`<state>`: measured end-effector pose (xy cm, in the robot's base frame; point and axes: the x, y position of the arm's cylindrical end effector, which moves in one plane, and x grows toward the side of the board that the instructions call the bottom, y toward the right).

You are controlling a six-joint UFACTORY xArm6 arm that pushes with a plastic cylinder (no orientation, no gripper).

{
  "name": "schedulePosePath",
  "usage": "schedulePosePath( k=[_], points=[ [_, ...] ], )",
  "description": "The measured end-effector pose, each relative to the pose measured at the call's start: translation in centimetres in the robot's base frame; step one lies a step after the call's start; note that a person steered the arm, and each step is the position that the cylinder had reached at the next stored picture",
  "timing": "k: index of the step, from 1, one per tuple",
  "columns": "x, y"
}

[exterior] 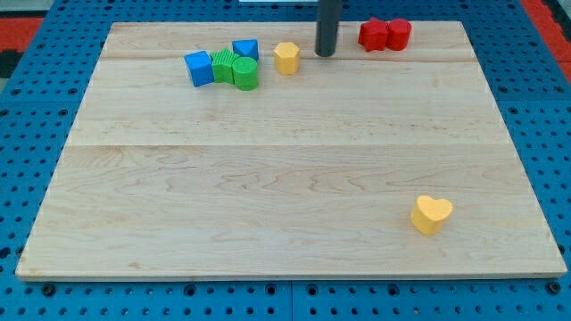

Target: Place the yellow hexagon to the bottom right of green circle

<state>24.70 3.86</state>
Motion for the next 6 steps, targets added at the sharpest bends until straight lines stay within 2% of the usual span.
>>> schedulePosePath(
  k=[1, 2, 3, 4, 5, 6],
  points=[
    [-0.3, -4.2],
    [4.3, -3.3],
    [6.2, -4.3],
    [4.8, -5.3],
    [6.2, -6.9],
    [10.3, -7.1]
  ],
)
